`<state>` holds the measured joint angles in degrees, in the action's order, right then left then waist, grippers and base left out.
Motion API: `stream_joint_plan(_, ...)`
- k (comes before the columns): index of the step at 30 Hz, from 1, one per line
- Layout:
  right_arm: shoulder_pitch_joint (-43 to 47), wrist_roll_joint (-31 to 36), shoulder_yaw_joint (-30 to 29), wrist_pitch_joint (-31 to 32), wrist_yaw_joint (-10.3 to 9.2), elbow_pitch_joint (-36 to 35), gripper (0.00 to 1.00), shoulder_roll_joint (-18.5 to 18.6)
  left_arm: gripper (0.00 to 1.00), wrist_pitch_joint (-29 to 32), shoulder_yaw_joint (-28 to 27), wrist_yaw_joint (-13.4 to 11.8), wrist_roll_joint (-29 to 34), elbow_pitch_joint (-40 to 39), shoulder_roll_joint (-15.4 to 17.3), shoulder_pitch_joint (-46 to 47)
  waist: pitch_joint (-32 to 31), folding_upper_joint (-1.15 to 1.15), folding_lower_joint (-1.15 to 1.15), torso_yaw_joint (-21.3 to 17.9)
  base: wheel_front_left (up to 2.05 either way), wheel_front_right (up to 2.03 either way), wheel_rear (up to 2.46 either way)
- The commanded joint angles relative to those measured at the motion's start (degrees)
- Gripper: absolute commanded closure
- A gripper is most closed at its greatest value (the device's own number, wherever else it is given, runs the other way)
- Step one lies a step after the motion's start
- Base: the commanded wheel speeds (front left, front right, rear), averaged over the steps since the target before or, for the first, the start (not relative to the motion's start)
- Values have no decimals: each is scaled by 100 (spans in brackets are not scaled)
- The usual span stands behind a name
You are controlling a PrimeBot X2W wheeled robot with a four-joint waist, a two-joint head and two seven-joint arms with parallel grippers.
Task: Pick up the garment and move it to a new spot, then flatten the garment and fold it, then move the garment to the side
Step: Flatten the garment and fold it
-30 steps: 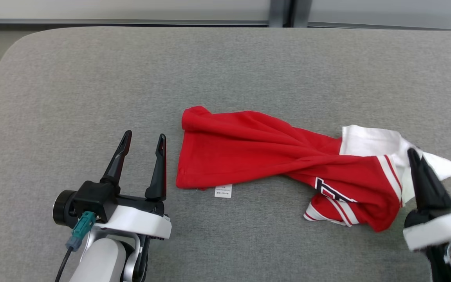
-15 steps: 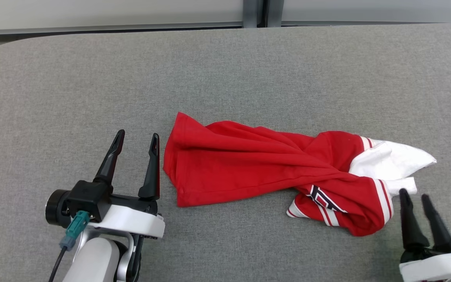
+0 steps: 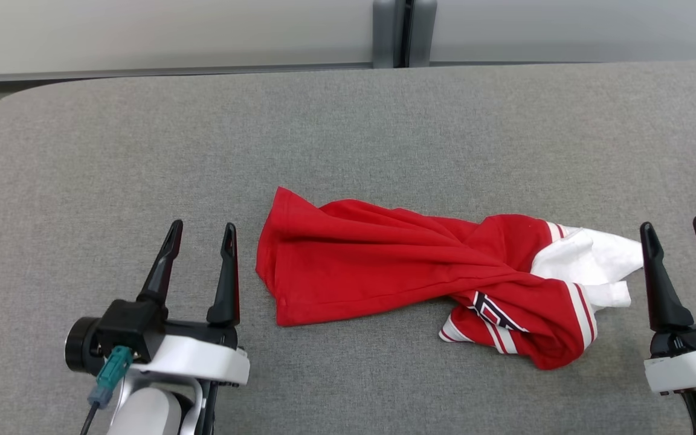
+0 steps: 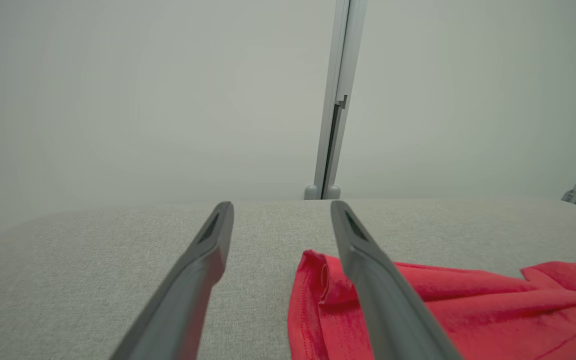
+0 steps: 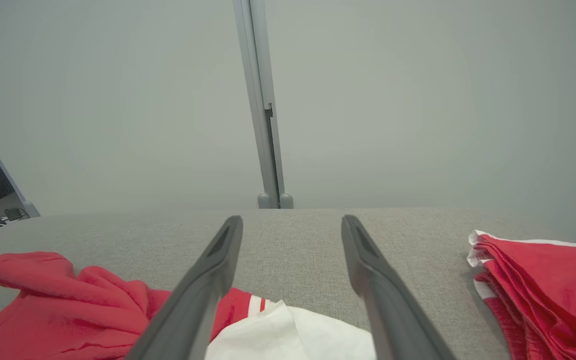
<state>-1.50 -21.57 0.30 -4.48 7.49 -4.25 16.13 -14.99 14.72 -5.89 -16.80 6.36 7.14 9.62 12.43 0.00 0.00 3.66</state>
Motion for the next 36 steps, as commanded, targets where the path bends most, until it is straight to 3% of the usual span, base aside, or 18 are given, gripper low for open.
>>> stream_joint_plan(1,-25,76,0,69,0,-55,0,7,0,-26,-26,-29,-1,-4,27,-98,-78,0,0,26,0,0,0)
stream_joint_plan(10,309,370,-5,379,0,-286,0,-266,0,-11,10,-49,-44,32,67,-498,-399,0,0,16,0,0,0)
stream_joint_plan(23,378,321,-32,477,0,-309,0,-345,0,123,126,-27,-80,-20,128,-511,-432,0,0,5,0,0,0)
stream_joint_plan(31,317,279,11,507,0,-297,0,-360,0,589,412,221,-260,263,31,-391,-366,0,0,0,0,0,0)
stream_joint_plan(36,260,226,94,491,0,-228,0,-326,0,1052,601,447,-559,864,-117,-203,-230,0,0,-66,0,0,0)
